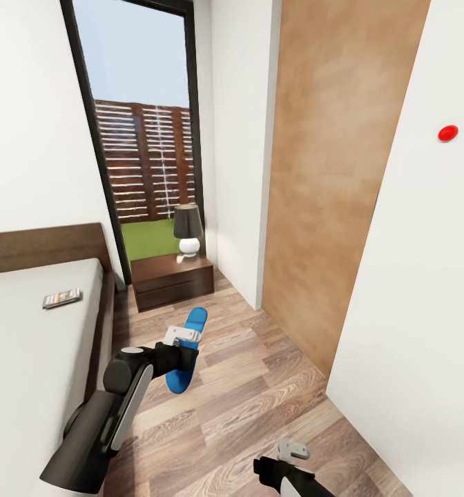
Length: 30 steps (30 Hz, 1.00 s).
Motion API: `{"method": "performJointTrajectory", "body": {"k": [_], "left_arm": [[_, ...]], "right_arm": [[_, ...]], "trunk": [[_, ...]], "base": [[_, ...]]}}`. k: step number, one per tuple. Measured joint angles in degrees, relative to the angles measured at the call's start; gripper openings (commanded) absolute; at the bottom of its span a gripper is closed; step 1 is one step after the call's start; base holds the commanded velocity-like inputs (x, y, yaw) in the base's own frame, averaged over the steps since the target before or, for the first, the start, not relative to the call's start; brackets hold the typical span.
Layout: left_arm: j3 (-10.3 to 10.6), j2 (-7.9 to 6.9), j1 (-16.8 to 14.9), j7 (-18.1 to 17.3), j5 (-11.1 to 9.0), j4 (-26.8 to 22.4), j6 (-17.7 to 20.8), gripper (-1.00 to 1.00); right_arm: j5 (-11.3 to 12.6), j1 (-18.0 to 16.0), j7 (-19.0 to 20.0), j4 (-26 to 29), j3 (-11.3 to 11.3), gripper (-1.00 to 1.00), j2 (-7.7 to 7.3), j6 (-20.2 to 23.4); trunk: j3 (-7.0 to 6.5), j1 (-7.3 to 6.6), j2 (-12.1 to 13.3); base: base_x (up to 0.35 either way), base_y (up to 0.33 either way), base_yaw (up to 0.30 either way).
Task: In the bedroom, move the book from the bed onto either nightstand, and place the two sandals side by side next to the bed.
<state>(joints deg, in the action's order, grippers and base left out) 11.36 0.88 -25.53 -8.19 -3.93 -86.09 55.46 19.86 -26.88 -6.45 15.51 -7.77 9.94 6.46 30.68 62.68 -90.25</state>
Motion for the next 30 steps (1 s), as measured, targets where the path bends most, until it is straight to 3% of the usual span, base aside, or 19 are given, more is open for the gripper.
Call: {"method": "performJointTrajectory", "body": {"k": [23,30], "left_arm": [[0.00,-0.02,0.00,-0.11,-0.13,-0.32,0.06,-1.00],[0.00,-0.02,0.00,-0.07,-0.14,-0.31,0.06,-1.00]], "right_arm": [[0.19,0.00,-0.57,-0.72,0.32,1.00,0.06,-0.10],[2.52,-0.02,-0.63,-1.55,0.34,1.00,0.04,-0.10]], "trunk": [[4.13,5.05,-9.23],[5.39,6.59,-12.04]], "base": [[0.000,0.000,0.000],[0.000,0.000,0.000]]}}
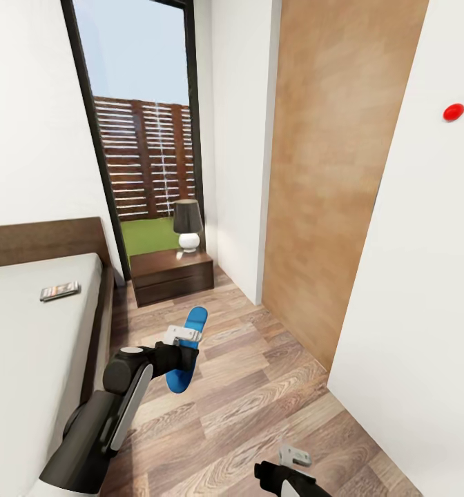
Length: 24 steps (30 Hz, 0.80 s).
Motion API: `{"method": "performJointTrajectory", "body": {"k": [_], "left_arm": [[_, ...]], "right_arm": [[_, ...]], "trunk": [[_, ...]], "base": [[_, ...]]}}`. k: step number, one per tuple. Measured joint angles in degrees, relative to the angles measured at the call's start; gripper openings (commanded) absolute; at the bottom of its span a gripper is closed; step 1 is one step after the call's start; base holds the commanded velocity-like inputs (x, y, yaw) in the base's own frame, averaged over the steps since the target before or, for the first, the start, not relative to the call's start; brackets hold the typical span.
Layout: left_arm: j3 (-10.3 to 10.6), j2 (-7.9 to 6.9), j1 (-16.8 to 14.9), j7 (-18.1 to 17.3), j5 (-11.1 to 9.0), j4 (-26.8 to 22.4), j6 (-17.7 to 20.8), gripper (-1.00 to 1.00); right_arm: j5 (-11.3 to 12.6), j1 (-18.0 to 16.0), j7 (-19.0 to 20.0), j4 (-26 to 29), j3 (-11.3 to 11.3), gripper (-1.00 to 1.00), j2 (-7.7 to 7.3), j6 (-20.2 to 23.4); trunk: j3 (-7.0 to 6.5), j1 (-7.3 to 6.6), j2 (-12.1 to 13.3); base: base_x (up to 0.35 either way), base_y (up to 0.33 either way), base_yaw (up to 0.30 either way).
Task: In the bedroom, move the book from the bed onto either nightstand, and place the two sandals side by side next to the bed.
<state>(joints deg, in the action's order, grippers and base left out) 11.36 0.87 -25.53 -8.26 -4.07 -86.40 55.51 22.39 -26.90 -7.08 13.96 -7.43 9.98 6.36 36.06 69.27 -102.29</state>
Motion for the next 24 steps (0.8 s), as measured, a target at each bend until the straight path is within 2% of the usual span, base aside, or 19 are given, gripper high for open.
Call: {"method": "performJointTrajectory", "body": {"k": [7,24], "left_arm": [[0.00,0.00,0.00,0.07,0.02,0.03,0.00,-1.00],[0.00,0.00,0.00,0.02,0.04,-0.03,0.00,-1.00]], "right_arm": [[2.05,0.01,-0.07,-0.43,-0.20,1.00,0.02,-0.01],[2.49,0.01,-0.03,-0.72,-0.11,1.00,0.02,0.03]], "trunk": [[1.26,1.54,-2.81],[4.31,5.27,-9.63]], "base": [[0.000,0.000,0.000],[0.000,0.000,0.000]]}}
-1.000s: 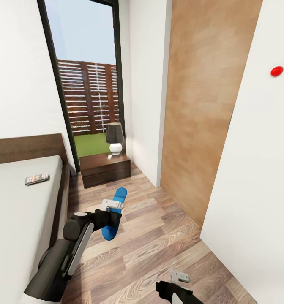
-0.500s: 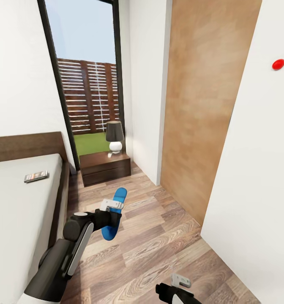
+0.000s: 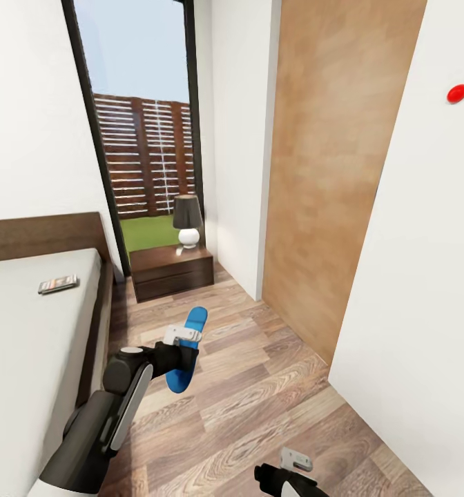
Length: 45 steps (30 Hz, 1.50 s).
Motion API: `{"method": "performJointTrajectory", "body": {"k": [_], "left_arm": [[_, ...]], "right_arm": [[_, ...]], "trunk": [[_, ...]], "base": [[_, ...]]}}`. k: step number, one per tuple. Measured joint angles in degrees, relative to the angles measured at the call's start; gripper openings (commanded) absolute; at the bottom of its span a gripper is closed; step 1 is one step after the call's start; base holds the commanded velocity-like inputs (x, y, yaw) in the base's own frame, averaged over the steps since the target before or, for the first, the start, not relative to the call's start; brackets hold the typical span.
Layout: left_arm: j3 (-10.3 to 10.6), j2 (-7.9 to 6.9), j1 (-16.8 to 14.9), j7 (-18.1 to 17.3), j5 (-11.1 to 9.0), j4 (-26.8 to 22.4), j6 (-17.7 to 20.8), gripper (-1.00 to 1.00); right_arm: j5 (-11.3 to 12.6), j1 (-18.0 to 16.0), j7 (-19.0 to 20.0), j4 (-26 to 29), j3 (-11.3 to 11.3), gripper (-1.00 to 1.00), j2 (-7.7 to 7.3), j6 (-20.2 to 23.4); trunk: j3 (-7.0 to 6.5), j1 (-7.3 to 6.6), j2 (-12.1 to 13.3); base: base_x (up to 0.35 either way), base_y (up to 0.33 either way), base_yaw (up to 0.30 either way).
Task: In the bedroom, move the book from the bed onto either nightstand, and place the two sandals side by side next to the bed.
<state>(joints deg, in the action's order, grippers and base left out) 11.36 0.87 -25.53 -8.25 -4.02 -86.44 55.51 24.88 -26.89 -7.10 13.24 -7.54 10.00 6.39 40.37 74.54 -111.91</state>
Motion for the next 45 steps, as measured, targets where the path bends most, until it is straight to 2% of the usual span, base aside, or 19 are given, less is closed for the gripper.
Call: {"method": "performJointTrajectory", "body": {"k": [12,17,22,45], "left_arm": [[0.00,0.00,0.00,0.00,-0.01,-0.01,0.00,-1.00],[0.00,0.00,0.00,0.00,0.00,-0.06,0.00,-1.00],[0.00,0.00,0.00,0.00,0.02,-0.08,0.00,-1.00],[0.00,0.00,0.00,0.05,0.01,-0.09,0.00,-1.00]], "right_arm": [[0.34,0.00,-0.03,-0.05,0.04,1.00,0.00,-1.23],[4.60,0.01,-0.07,-0.15,-0.01,1.00,0.00,-1.36],[5.83,0.01,-0.08,-0.42,-0.02,1.00,0.00,-1.38],[7.17,0.00,-0.08,-0.70,-0.02,1.00,0.00,-1.39]], "trunk": [[2.15,2.64,-4.81],[3.05,3.74,-6.82],[3.95,4.83,-8.82],[8.08,9.89,-18.05]], "base": [[0.000,0.000,0.000],[0.000,0.000,0.000],[0.000,0.000,0.000],[0.000,0.000,0.000]]}}
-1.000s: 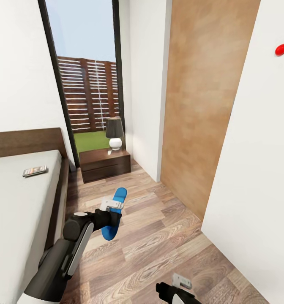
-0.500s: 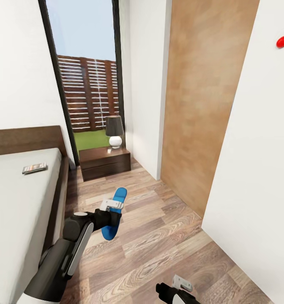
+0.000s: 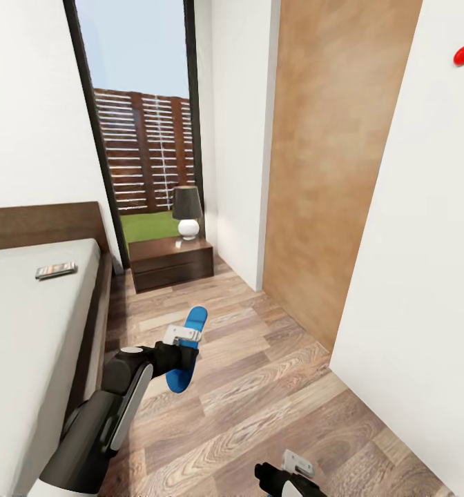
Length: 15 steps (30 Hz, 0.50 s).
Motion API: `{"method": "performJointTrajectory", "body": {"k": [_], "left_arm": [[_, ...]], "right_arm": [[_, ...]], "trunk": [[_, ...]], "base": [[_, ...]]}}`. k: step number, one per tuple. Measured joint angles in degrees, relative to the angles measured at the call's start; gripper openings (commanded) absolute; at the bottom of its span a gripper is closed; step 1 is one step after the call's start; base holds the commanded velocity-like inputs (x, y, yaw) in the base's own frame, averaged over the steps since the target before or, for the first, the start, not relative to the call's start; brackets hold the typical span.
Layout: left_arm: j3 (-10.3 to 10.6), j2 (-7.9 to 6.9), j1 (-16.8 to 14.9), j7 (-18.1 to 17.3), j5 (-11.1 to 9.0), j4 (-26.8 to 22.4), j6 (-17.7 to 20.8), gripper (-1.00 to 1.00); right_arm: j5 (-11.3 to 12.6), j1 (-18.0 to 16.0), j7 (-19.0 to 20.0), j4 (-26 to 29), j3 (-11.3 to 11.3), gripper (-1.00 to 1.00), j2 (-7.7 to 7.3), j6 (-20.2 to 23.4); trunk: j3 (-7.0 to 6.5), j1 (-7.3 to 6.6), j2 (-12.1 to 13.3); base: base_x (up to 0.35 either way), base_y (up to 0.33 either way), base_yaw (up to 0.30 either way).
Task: In the bedroom, move the book from the bed onto either nightstand, and place the two sandals side by side next to the bed.
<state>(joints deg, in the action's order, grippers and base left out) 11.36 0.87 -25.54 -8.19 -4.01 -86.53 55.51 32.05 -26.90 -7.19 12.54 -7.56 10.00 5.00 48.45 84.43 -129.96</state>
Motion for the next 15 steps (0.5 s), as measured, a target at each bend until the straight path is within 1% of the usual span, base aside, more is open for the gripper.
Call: {"method": "performJointTrajectory", "body": {"k": [6,15], "left_arm": [[0.00,-0.01,0.00,-0.04,0.00,0.00,0.00,-1.00],[0.00,0.00,0.00,0.00,-0.03,0.07,0.00,-1.00]], "right_arm": [[1.46,0.00,0.00,0.11,-0.07,1.00,0.00,0.01],[1.94,-0.06,-0.59,0.72,-0.04,1.00,0.00,0.01]], "trunk": [[1.08,1.32,-2.41],[2.69,3.30,-6.02]], "base": [[0.000,0.000,0.000],[0.000,0.000,0.000]]}}
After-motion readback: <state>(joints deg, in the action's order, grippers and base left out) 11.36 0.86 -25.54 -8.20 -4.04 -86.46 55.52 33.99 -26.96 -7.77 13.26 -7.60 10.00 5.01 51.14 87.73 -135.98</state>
